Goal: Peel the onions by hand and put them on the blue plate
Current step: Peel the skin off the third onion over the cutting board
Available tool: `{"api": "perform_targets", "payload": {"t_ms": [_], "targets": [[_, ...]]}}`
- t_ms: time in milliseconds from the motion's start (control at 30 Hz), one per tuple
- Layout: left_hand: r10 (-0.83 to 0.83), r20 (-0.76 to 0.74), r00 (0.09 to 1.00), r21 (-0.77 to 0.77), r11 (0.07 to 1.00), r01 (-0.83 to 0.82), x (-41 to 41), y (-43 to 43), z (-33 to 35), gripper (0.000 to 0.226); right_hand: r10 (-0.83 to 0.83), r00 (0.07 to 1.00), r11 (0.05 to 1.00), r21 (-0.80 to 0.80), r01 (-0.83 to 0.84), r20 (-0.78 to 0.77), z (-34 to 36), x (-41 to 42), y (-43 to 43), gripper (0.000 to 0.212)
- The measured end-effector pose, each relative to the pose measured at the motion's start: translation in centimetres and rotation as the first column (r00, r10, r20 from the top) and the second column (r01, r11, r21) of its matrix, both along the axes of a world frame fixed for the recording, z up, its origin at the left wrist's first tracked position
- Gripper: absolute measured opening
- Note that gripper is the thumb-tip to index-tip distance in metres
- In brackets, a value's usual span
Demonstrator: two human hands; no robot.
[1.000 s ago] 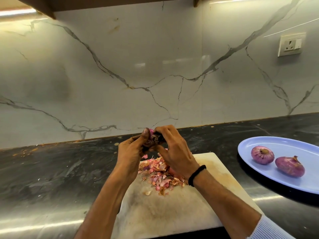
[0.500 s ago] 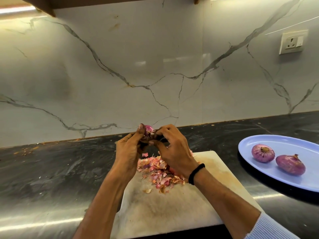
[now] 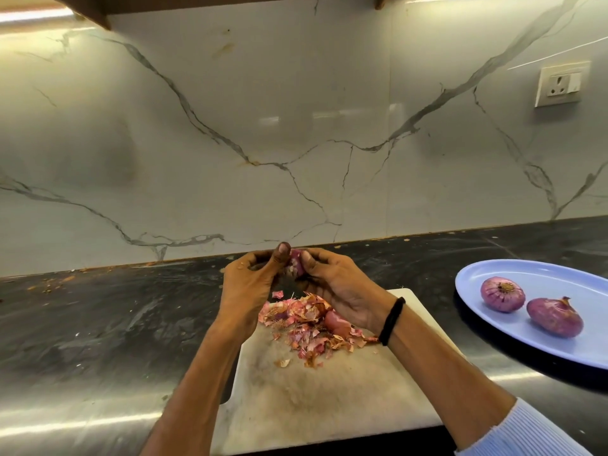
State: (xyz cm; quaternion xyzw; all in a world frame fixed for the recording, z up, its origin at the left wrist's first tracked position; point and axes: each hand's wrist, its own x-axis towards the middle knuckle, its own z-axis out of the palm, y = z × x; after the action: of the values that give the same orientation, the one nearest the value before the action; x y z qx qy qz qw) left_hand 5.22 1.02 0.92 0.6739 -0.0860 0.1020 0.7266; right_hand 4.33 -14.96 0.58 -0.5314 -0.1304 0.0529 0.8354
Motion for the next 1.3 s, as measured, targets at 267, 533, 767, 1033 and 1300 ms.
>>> {"api": "perform_targets", "payload": {"t_ms": [267,533,767,1033,1300], "targets": [[-0.068,0.053,0.996,0.004,0.998,0.068,0.04,-0.02,-0.02,0.037,-0.009,0.998,0.985,0.174,0.018,-0.056,0.45,-0.02,-0.33,0.037],[-0.05,0.159,0.986,0.105,0.994,0.034,-0.42,-0.45,0.04,0.022,-0.051,0.998,0.986,0.158,0.057,-0.044,0.28,-0.07,-0.12,0.017],[0.002,0.26,0.966,0.288,0.954,-0.08,-0.29,-0.61,-0.13,0.03,-0.062,0.998,0.99,0.123,0.064,-0.016,0.03,-0.15,-0.04,0.018],[0.021,0.337,0.941,0.358,0.922,-0.149,0.05,-0.19,-0.29,0.038,-0.061,0.998,0.987,0.145,0.062,-0.011,0.2,-0.14,-0.22,0.016],[0.001,0.269,0.963,0.282,0.956,-0.08,-0.54,-0.77,0.06,0.041,-0.072,0.997,0.989,0.134,0.07,0.009,0.23,-0.03,-0.28,0.014]]}}
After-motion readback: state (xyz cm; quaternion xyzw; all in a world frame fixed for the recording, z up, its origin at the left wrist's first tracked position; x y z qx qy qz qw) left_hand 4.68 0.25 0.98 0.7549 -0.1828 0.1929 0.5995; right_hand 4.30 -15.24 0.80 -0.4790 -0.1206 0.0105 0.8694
